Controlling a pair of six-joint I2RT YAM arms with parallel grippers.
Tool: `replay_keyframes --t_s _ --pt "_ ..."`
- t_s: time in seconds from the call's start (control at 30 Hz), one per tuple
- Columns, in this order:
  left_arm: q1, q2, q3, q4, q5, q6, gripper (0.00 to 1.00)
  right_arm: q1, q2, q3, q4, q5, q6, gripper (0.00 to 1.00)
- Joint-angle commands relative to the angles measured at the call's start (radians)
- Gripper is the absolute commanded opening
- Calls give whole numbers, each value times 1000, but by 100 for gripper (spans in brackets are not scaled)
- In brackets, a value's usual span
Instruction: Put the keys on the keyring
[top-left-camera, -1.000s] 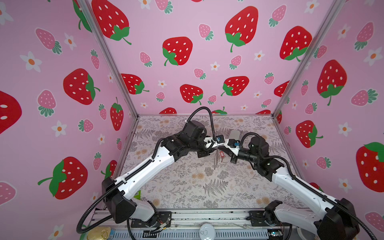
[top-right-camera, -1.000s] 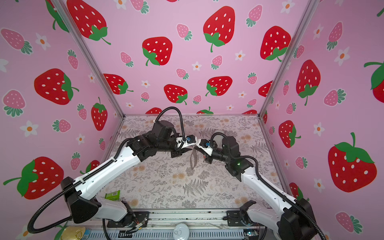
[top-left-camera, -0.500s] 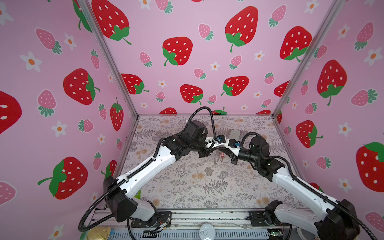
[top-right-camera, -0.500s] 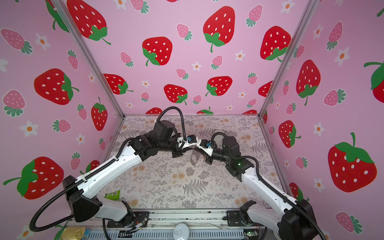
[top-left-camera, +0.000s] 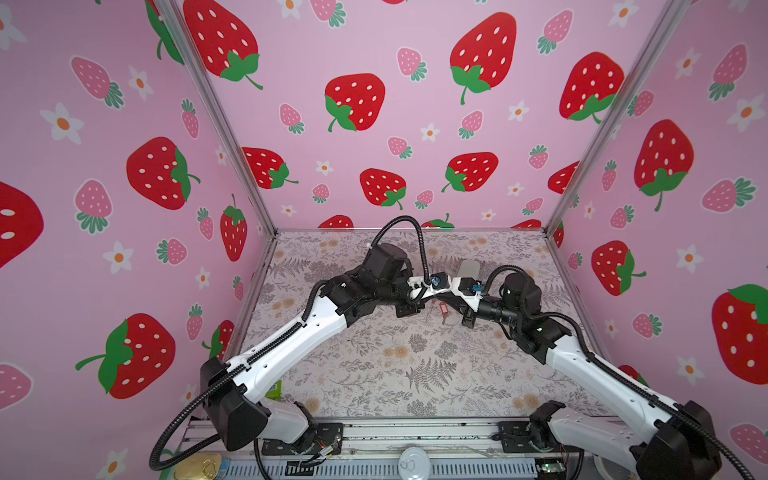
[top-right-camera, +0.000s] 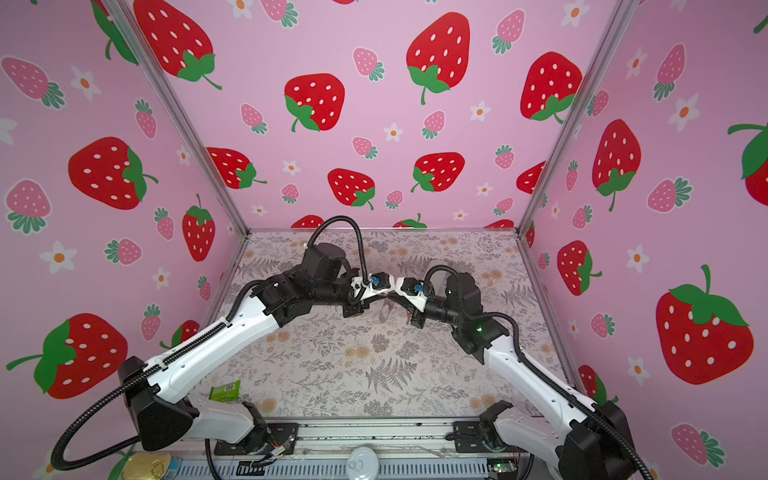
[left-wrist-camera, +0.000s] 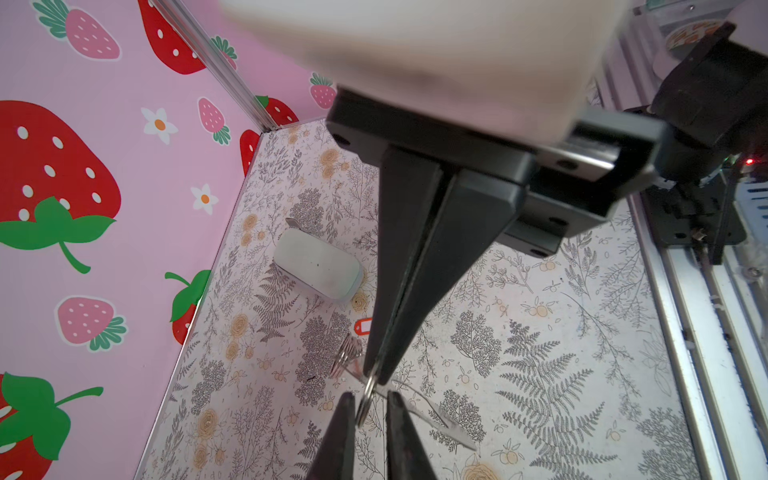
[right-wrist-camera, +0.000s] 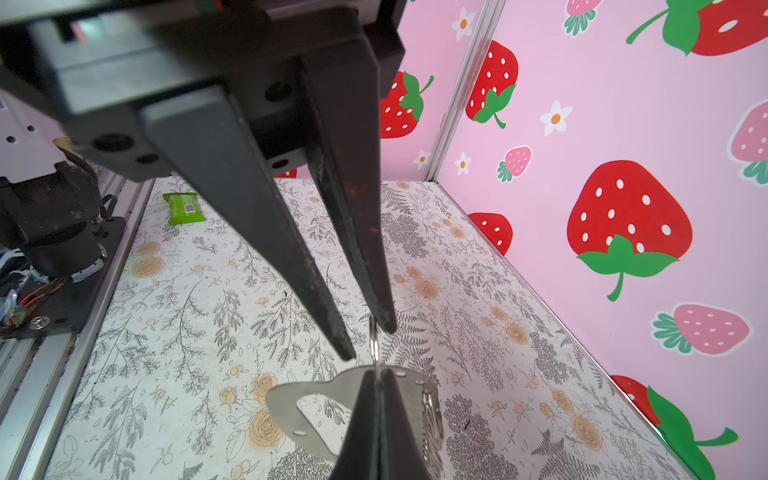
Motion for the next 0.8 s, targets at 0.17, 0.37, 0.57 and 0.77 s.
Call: replay_keyframes --t_s 0.17,0.37,0.57,0.77 --pt "0 -5 -6 38 36 19 13 3 -26 15 45 -42 -6 4" --pt "-1 -18 -24 74 54 15 0 3 -42 -10 79 -31 14 8" --pt "0 -59 -86 179 93 -1 0 -1 -91 -94 179 -18 31 18" --pt "2 -82 -126 272 157 -13 0 -27 -110 -143 249 -43 61 22"
